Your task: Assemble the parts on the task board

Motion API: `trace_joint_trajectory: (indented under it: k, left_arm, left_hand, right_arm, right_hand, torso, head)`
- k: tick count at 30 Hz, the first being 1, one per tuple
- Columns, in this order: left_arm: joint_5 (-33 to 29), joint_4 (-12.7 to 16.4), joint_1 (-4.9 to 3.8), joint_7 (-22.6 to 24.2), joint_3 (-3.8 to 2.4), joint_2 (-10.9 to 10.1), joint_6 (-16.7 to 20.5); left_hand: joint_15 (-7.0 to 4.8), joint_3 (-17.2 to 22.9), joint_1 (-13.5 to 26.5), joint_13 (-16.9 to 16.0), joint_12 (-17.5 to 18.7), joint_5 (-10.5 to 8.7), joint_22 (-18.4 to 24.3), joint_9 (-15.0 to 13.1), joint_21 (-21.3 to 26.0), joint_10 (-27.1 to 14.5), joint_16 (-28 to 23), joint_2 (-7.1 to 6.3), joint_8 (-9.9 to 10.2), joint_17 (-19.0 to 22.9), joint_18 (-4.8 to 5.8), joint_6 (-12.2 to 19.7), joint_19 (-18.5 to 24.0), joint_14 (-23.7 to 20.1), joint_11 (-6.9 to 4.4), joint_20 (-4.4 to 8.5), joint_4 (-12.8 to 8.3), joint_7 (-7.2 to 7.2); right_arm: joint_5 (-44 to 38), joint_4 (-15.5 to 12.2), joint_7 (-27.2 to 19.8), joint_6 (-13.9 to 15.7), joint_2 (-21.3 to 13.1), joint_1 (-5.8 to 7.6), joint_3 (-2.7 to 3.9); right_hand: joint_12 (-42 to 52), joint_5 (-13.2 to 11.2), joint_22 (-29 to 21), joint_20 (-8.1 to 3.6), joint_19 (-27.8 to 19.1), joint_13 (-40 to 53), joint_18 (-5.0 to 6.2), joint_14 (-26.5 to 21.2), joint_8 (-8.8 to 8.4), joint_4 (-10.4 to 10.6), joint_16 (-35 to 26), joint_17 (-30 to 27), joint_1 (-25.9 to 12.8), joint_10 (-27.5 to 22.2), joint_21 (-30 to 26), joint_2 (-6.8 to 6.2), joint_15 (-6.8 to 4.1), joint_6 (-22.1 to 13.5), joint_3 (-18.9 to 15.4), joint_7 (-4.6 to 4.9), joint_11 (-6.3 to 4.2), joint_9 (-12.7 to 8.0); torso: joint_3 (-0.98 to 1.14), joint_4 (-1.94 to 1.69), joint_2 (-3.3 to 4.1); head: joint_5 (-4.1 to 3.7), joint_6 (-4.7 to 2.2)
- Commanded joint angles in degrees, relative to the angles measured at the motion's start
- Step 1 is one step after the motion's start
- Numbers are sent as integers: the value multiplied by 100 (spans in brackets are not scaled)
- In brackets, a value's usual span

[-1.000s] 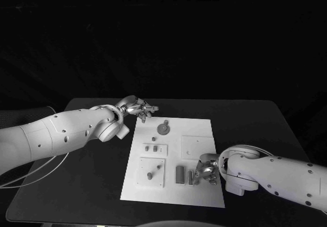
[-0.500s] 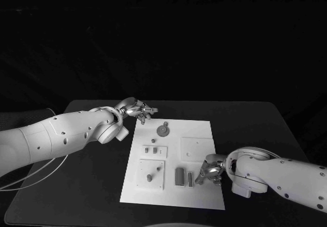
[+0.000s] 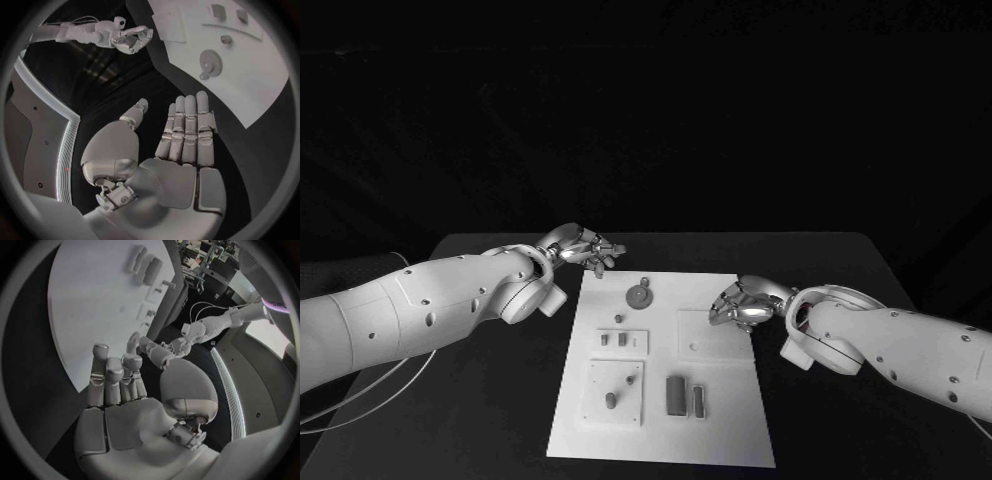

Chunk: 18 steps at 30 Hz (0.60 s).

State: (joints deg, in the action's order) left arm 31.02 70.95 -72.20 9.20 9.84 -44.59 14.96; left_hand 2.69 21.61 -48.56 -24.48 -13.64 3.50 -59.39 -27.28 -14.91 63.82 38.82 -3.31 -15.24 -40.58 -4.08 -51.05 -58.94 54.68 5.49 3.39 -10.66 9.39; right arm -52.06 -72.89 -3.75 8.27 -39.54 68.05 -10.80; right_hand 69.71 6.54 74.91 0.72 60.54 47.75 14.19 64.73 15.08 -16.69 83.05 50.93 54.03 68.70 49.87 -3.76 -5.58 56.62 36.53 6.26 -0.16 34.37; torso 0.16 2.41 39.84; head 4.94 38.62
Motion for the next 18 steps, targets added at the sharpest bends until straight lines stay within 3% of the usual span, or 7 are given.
trace_joint_trajectory:
  k: [1, 6, 8, 11, 12, 16, 18]
  left_arm:
    - [-377, -48, -42, 177, -12, 5, -27]
    - [-690, -130, -54, 284, -16, 19, 48]
    - [-898, -208, -53, 357, -16, 60, 82]
    - [-1211, -340, -53, 516, -17, 113, -33]
    - [-1335, -396, -52, 567, -18, 133, -69]
    - [-1626, -569, -52, 695, -25, 171, -118]
    - [-1737, -667, -53, 750, -30, 195, -135]
  left_hand:
    - [40, 82, -88, 87, 152, -19, 113, 2, 135, 58, -238, 17, -11, 87, -52, 59, 19, 33, 14, -73, -45, -6]
    - [168, 178, -151, 314, 512, -23, 323, 18, 416, -43, -751, 41, 29, 229, -36, 203, 163, -61, 124, -196, -167, 3]
    - [261, 205, -153, 451, 723, -19, 428, 40, 575, -249, -1009, 51, 71, 317, -11, 313, 319, -215, 178, -286, -217, 0]
    - [407, 227, -134, 649, 969, -19, 580, 60, 809, -524, -1354, 51, 117, 446, 3, 448, 571, -464, 234, -425, -269, 3]
    - [465, 232, -127, 744, 1004, -16, 642, 69, 908, -705, -1494, 43, 141, 502, 14, 513, 692, -597, 271, -482, -291, -4]
    - [672, 206, -41, 1109, 1002, -17, 923, 103, 1141, -1379, -2051, 29, 271, 767, 98, 866, 1328, -1247, 276, -700, -340, -83]
    - [716, 191, -9, 1238, 1000, -15, 1057, 104, 1139, -1566, -2242, 21, 311, 880, 149, 1010, 1596, -1495, 238, -758, -358, -141]
  right_arm:
    - [821, 419, -1058, 499, 121, 2, 121]
    - [1567, 1077, -1306, 560, 361, -1, 378]
    - [1823, 1426, -1404, 465, 527, -11, 458]
    - [2114, 1767, -1517, 314, 709, -57, 553]
    - [2215, 1893, -1558, 252, 779, -95, 631]
    - [2701, 2293, -1646, 37, 1001, -198, 871]
    - [2798, 2444, -1662, -32, 1077, -200, 926]
  right_hand:
    - [-107, 35, 55, 51, -138, -50, 72, -130, -51, 3, -122, -58, 87, -141, -89, 17, 9, -89, -29, 19, 18, 10]
    - [-1154, 36, -201, 363, -1077, -652, -102, -960, -226, 19, -1160, -598, 15, -989, -807, 42, 212, -453, 54, 186, 191, -40]
    - [-2099, 22, -485, 561, -1624, -1293, -221, -1278, -288, 19, -2072, -1096, -73, -1190, -1362, 81, 526, -585, 133, 327, 302, -91]
    - [-3323, -53, -806, 746, -2025, -2141, -287, -1371, -307, 7, -3145, -1612, -123, -1174, -1894, 103, 834, -700, 145, 447, 449, -153]
    - [-3691, -102, -902, 809, -2216, -2373, -328, -1478, -326, 22, -3515, -1751, -162, -1207, -2081, 125, 935, -767, 123, 487, 518, -185]
    - [-4817, 21, -1129, 1006, -3102, -3074, -564, -2033, -397, 22, -4799, -2197, -301, -1467, -2722, 268, 1355, -1087, -152, 467, 881, -306]
    - [-5164, 29, -1173, 1056, -3297, -3326, -616, -2152, -389, 30, -5189, -2347, -293, -1514, -2894, 327, 1445, -1168, -272, 454, 931, -354]
  torso:
    - [5, 13, -13]
    - [38, -9, -30]
    - [55, -10, -41]
    - [61, -9, -57]
    - [64, -4, -68]
    - [65, 16, -105]
    - [75, 27, -111]
  head:
    - [-12, -148]
    - [-37, -293]
    - [-55, -356]
    - [-56, -434]
    - [-55, -466]
    - [-50, -596]
    - [-41, -662]
